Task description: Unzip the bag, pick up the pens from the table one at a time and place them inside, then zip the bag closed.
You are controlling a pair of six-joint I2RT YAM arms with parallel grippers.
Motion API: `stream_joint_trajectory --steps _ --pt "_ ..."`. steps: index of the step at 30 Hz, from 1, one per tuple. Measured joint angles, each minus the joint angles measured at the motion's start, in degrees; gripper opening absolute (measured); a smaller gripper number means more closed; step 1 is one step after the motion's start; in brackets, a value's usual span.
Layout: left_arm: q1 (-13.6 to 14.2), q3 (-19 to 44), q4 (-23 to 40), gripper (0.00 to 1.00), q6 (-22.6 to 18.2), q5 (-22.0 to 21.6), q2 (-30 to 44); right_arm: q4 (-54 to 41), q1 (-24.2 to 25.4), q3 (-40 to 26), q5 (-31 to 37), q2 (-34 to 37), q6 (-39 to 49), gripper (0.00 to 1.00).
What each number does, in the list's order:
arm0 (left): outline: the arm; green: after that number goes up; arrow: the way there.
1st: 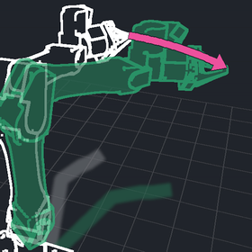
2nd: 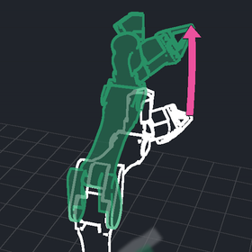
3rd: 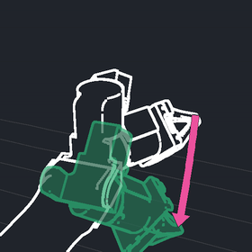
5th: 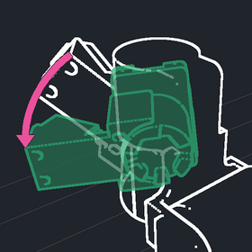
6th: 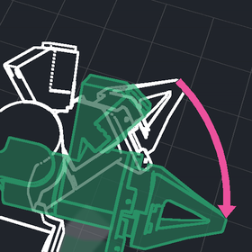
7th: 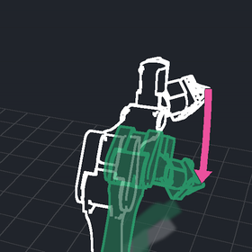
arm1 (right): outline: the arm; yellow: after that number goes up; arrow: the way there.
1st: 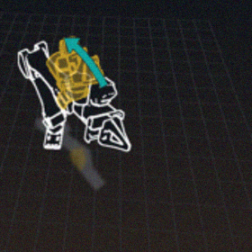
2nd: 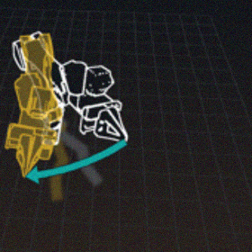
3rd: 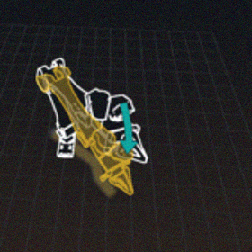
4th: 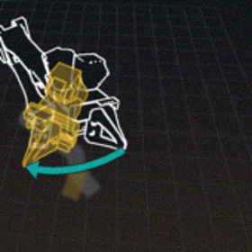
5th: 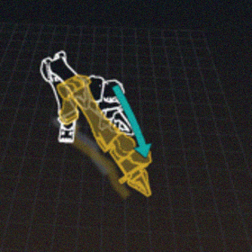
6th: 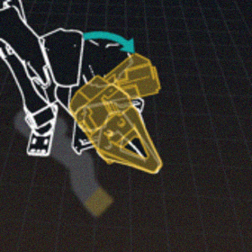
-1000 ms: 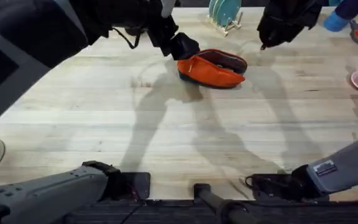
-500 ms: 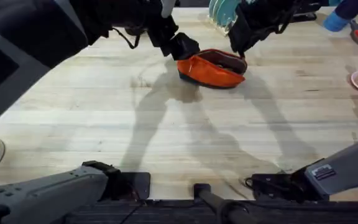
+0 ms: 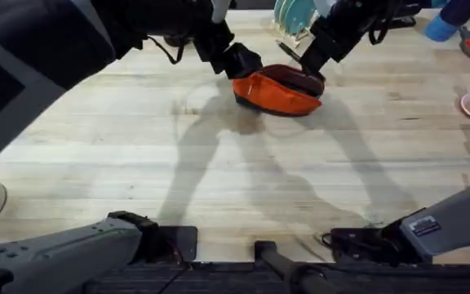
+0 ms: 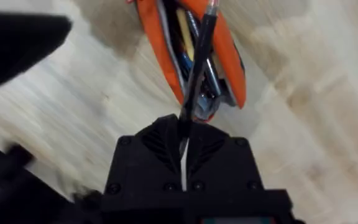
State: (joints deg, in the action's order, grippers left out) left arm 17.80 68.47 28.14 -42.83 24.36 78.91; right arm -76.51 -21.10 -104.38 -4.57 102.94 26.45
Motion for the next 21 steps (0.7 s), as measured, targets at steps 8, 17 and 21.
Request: stream_joint_trajectory --steps 8,17,21 --pt "0.0 0.0 -0.02 0.994 0.0 0.0 0.0 0.08 0.0 0.0 -1.1 0.0 18.75 0.034" --pt "0.0 0.0 -0.02 0.994 0.0 0.0 0.0 0.39 2.03 0.0 -2.55 0.0 26.28 0.038" --pt "0.0 0.0 -0.02 0.994 0.0 0.0 0.0 -0.66 3.84 0.0 -5.64 0.0 30.55 0.037"
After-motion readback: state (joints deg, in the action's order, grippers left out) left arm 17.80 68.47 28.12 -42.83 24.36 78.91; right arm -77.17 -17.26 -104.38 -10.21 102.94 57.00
